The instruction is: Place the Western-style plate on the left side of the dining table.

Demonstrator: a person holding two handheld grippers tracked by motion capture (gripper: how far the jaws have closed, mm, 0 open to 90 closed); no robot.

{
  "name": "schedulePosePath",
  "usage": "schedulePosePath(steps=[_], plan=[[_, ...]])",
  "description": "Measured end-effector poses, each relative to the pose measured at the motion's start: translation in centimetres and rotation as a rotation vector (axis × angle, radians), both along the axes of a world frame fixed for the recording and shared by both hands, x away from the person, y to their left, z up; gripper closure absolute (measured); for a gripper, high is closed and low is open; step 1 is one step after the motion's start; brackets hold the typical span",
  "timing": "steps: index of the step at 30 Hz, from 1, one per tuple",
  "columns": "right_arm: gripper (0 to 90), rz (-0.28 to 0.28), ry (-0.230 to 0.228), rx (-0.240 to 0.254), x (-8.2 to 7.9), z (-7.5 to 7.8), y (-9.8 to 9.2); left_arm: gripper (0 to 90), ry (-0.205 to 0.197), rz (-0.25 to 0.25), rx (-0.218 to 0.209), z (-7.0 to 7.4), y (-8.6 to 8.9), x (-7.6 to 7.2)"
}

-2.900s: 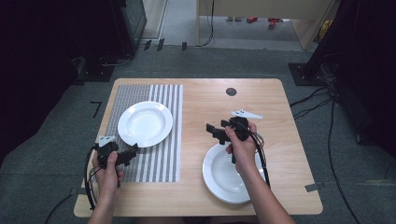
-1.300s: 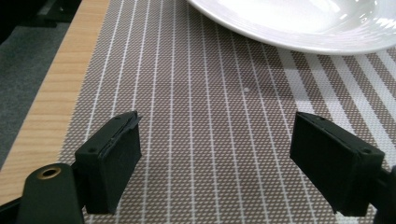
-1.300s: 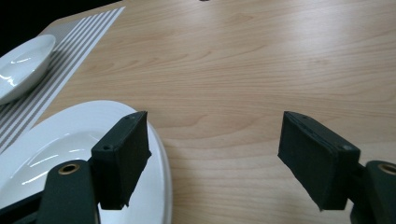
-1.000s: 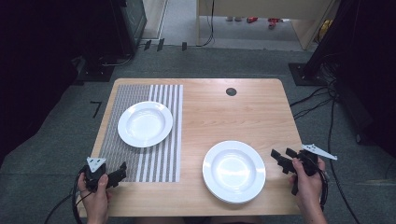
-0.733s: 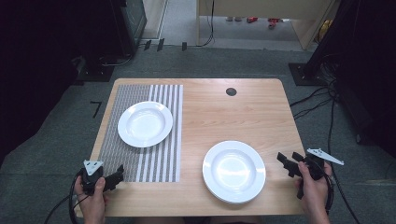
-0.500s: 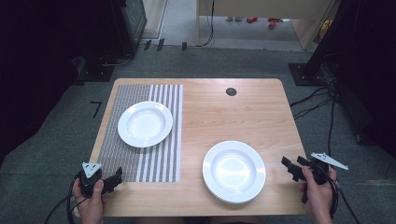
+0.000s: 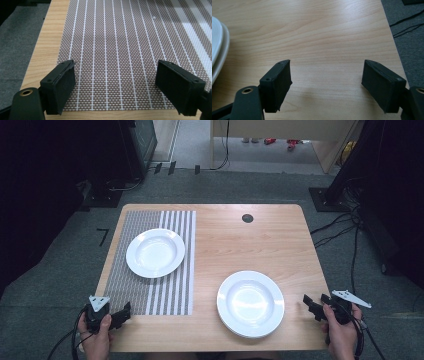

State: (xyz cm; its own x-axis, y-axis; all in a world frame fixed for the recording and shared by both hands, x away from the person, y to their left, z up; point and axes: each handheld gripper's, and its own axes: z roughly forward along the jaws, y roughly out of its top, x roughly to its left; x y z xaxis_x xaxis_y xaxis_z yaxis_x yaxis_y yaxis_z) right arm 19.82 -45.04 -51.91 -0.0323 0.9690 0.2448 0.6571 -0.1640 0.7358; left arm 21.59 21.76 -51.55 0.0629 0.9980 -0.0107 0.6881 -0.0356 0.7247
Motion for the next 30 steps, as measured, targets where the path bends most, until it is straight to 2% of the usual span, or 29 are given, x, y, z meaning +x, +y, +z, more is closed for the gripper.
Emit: schedulePosePath(steps=[5,12,17,18,19,21,30], plan=[[23.6,0.007,0.01,-0.05,0.0,-0.2,0.5,14.6,0.0,-0.006,0.011,-0.1,-0.1,0.0],[22.7,0.011,-0.006,-0.112,-0.1,-0.5,1.1,13.7,-0.016,-0.008,0.009,-0.3,-0.1,-0.1],[21.0,0.018,-0.005,-0.119,-0.1,-0.5,1.2,13.6,-0.021,-0.008,0.009,-0.3,-0.1,-0.1],[20.0,0.028,0.003,-0.151,0.0,-0.6,1.5,13.6,-0.021,-0.009,0.009,-0.3,-0.1,-0.1],[20.0,0.028,0.003,-0.151,0.0,-0.6,1.5,13.6,-0.021,-0.009,0.009,-0.3,-0.1,-0.1],[18.7,0.041,0.02,-0.218,0.1,-0.6,2.2,13.7,-0.021,-0.008,0.009,-0.3,-0.1,-0.1],[18.0,0.054,0.019,-0.219,0.1,-0.6,2.2,13.7,-0.021,-0.008,0.009,-0.3,-0.1,-0.2]])
